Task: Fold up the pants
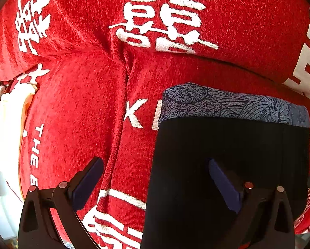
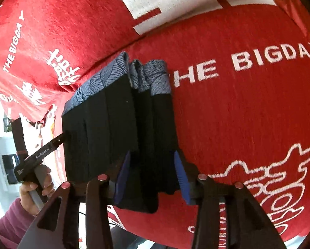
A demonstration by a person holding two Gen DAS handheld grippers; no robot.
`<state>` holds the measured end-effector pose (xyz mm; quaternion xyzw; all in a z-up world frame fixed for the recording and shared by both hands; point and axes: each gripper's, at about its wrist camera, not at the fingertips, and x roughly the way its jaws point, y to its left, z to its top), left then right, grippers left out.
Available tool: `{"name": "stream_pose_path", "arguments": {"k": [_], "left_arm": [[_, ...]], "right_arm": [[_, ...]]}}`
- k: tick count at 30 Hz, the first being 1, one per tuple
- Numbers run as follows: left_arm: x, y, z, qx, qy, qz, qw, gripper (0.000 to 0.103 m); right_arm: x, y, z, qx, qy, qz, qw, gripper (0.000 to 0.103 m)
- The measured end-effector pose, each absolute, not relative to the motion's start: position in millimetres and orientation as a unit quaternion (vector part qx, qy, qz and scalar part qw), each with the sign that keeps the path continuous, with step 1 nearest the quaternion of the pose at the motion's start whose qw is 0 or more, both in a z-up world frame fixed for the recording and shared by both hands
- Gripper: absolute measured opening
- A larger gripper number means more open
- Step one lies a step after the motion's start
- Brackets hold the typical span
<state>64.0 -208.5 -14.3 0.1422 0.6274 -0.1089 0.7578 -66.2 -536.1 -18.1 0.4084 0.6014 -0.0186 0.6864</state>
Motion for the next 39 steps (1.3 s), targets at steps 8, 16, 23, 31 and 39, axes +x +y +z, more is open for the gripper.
{"name": "stream_pose_path", "arguments": {"k": [8,16,23,31,39], "left_arm": [[73,-202,-11,0.063,0.659,-0.195,0.723,0.102],[91,-192,-33,0.008,0.700,-0.280,0.658,0.102],[89,-197,-60,-0.012,0.705,-0.296,0.645,0.102],[77,-220,-61,-0.001,0.694,-0.289,0.659,0.102],[63,-226,-37,0.010,0.664,-0.276,0.695,0.074]], "right_arm": [[-64,-550,-19,0.421,0.587,0.003,0.691,0.083],[-59,-569,-45,0.467,0.573,0.069,0.670,0.083],[-44,-563,-73,0.501,0.553,0.142,0.650,0.083],[-25,-561,-81,0.512,0.551,0.153,0.640,0.082],[-31,-565,-81,0.519,0.563,0.125,0.630,0.052]]}}
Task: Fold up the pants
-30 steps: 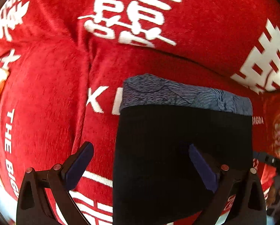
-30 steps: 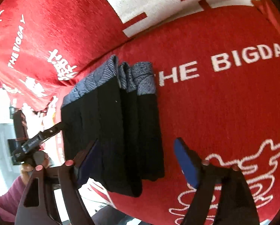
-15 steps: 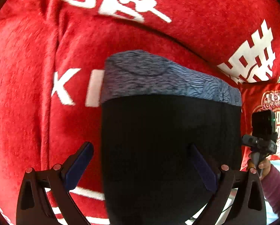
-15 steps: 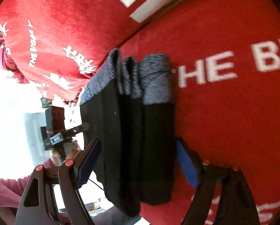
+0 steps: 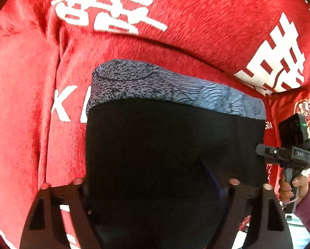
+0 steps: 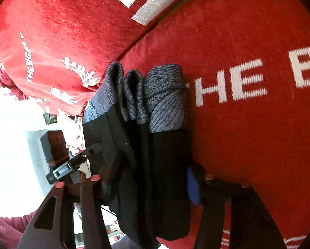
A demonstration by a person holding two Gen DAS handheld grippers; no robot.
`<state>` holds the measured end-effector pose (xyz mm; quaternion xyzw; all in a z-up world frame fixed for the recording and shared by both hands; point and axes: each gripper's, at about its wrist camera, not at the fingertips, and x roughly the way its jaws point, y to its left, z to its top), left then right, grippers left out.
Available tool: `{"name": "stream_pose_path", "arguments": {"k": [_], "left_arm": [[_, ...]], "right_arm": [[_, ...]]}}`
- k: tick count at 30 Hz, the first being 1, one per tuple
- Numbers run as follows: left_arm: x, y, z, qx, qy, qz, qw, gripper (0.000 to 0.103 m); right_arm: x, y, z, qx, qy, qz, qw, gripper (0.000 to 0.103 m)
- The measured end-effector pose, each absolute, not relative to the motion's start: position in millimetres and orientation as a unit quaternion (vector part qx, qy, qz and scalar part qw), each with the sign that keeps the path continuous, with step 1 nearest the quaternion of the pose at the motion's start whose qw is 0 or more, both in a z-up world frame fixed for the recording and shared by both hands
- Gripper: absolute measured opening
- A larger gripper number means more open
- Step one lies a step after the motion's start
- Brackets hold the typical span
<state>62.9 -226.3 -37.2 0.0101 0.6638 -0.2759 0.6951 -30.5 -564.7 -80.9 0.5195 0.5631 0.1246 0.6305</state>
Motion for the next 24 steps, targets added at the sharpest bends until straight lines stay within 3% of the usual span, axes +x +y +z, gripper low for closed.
{"name": "stream_pose_path", "arguments": {"k": [3,6,17,24], "left_arm": [[57,-225,-24,0.015,0.656,-0.266,0.706,0.065],[52,-223,-11,0.016,0.655,-0.266,0.707,0.062],[14,-200,22,0.026,0.672,-0.266,0.691,0.061],[-8,-180,10,0.047,0.685,-0.270,0.675,0.062]], "right_arm": [[-31,-563,-70,0.530,0.553,0.128,0.631,0.044],[-33,-563,-58,0.544,0.540,0.138,0.627,0.043],[-67,-542,-26,0.562,0.529,0.154,0.617,0.043],[-102,-513,-37,0.584,0.530,0.136,0.600,0.043]]}}
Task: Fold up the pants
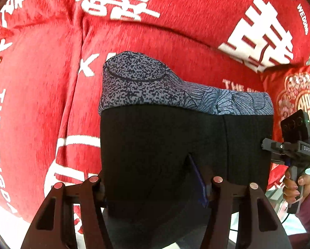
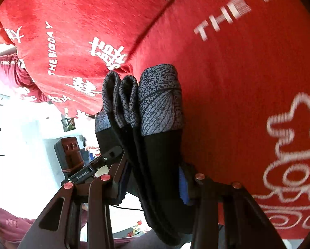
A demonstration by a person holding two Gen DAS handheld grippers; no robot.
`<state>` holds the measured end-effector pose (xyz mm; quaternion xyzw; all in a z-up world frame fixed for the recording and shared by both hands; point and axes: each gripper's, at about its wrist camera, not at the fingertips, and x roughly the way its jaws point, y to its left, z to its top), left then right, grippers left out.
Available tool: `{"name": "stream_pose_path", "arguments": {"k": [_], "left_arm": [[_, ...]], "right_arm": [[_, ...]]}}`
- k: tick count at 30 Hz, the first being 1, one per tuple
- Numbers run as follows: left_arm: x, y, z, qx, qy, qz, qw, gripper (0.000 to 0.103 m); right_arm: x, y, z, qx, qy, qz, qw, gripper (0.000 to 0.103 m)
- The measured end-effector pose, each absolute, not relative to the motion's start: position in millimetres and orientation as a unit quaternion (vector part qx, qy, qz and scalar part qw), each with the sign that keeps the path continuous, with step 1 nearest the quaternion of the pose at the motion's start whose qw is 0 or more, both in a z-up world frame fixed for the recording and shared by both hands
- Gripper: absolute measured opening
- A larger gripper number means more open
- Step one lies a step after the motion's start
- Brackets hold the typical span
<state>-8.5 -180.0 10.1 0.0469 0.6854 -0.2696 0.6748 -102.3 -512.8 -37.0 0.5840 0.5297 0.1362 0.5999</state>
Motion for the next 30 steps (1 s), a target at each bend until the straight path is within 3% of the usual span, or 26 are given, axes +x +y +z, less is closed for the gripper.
{"name": "stream_pose_path", "arguments": {"k": [3,6,9,12,24,27,30], "left_arm": [[-14,-174,-9,0.061,0.688,-0.266,0.673,0.065],[-15,-166,-14,0.065,0.671,-0.250,0.695,0.083],[-16,-163,-15,0.090,0.662,-0.236,0.706,0.096],[-20,-158,-10,0.105,0.656,-0.227,0.712,0.096],[-71,-146,57,0.194,0.608,-0.184,0.747,0.096],[-82,-142,72,0.198,0.609,-0.184,0.746,0.102],[-91,-136,88,0.197,0.603,-0.184,0.751,0.102]], "right_arm": [[-108,-501,-50,0.573,0.548,0.110,0.599,0.046],[-107,-495,-54,0.550,0.559,0.083,0.616,0.051],[-106,-493,-53,0.523,0.578,0.045,0.625,0.065],[-108,-488,-43,0.465,0.608,-0.010,0.644,0.079],[-152,-445,30,0.352,0.636,-0.132,0.674,0.086],[-153,-423,56,0.330,0.626,-0.143,0.692,0.087],[-151,-404,81,0.299,0.616,-0.154,0.712,0.103]]}}
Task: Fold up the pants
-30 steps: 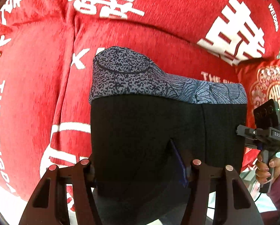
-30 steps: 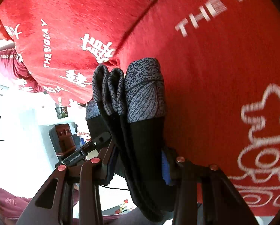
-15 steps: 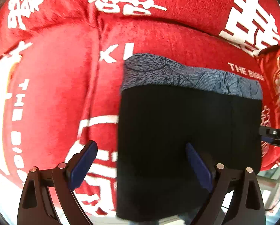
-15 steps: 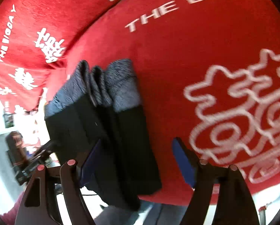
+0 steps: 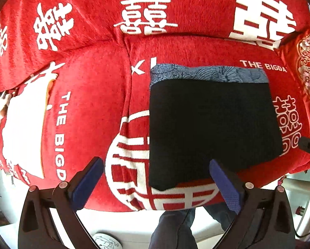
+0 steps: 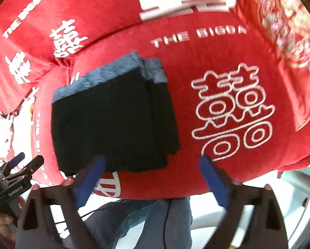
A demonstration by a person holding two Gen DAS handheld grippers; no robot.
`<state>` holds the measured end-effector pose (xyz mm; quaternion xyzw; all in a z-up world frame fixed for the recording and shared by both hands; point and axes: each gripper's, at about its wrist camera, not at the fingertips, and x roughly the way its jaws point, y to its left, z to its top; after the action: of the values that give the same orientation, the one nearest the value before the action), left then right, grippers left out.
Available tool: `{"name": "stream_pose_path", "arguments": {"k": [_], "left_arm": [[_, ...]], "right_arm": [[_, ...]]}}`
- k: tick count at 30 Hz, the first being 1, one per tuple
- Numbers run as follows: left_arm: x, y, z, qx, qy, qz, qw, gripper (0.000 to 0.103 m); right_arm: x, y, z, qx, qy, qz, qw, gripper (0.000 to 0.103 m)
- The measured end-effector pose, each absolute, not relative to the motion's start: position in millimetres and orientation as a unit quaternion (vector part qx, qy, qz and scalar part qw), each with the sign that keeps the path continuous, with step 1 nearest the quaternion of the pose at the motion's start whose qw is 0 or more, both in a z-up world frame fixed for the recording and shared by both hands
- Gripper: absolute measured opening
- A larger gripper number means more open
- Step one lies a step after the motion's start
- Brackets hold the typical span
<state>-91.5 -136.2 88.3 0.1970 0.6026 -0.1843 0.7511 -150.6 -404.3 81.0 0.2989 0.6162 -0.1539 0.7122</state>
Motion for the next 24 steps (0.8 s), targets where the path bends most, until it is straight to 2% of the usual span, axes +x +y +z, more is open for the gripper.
{"name": "stream_pose_path", "arguments": {"k": [6,13,24], "left_arm": [[-108,-126,129,0.203,0.582,-0.182,0.766,0.102],[-117,-116,163,0.202,0.568,-0.186,0.776,0.102],[-128,-127,193,0.186,0.563,-0.175,0.786,0.102]], "right_arm": [[-154,-370,132,0.242,0.610,-0.151,0.739,0.103],[-169,-348,174,0.256,0.611,-0.152,0.734,0.103],[-166,-362,195,0.281,0.622,-0.147,0.716,0.103]]}}
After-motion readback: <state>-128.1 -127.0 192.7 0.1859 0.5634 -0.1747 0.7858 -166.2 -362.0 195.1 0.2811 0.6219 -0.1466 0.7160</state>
